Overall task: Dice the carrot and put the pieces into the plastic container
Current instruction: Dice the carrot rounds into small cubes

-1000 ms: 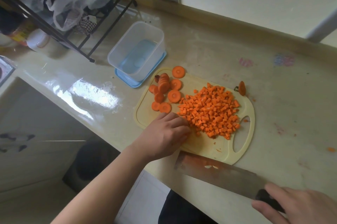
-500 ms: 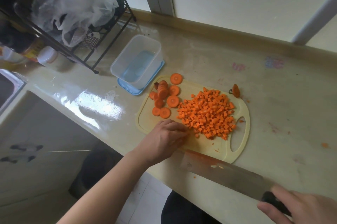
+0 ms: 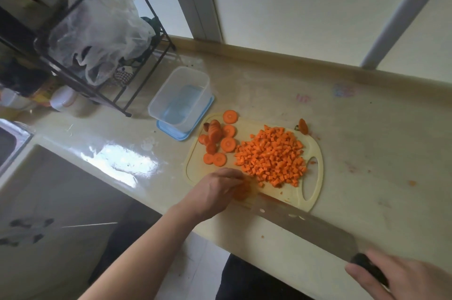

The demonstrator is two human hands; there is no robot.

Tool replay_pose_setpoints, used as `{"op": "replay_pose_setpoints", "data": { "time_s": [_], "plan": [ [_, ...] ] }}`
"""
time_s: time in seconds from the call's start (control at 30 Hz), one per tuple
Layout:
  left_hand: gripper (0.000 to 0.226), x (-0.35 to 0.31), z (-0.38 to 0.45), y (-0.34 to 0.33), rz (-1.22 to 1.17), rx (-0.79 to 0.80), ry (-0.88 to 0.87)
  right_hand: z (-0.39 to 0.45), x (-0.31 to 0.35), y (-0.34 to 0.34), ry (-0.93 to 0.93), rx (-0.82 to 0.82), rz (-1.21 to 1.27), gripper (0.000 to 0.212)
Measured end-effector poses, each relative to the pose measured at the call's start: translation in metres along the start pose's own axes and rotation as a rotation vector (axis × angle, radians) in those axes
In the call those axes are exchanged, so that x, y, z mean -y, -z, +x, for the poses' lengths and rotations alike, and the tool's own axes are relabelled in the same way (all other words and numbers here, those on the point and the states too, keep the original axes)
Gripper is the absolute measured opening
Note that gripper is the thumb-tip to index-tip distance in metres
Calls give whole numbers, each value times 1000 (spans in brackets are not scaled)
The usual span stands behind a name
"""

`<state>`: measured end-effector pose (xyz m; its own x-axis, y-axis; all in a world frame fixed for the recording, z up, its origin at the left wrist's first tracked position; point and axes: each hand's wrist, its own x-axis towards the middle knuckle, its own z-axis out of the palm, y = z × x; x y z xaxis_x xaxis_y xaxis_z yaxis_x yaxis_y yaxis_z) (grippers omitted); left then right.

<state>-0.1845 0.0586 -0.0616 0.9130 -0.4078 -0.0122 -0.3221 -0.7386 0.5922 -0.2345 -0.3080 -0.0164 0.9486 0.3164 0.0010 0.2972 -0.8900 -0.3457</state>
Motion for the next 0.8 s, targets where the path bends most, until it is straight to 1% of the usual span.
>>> {"op": "replay_pose_setpoints", "data": {
  "time_s": [0.1, 0.17, 0.3, 0.4, 0.5, 0.63, 0.73, 0.8],
  "plan": [
    [32, 6, -3, 5, -8, 27, -78, -4, 4, -4, -12, 3, -31, 57],
    [34, 11, -4, 6, -1, 42, -135, -6, 7, -5, -71, 22, 11, 62],
    [34, 18, -4, 7, 6, 71, -202, -8, 20, 0, -159, 45, 44, 53],
    [33, 24, 0, 8, -4, 77, -246, -7, 32, 3, -153, -7, 28, 52],
    [32, 30, 4, 7, 11, 95, -277, -3, 40, 8, -152, -11, 29, 52],
    [37, 34, 6, 10, 19, 110, -305, -1, 44, 8, -169, 44, 37, 54],
    [32, 34, 6, 11, 2, 121, -328, -5, 46, 4, -219, 62, 33, 57],
    [28, 35, 6, 12, -9, 132, -341, -10, 46, 0, -245, 28, 29, 61]
  ]
}}
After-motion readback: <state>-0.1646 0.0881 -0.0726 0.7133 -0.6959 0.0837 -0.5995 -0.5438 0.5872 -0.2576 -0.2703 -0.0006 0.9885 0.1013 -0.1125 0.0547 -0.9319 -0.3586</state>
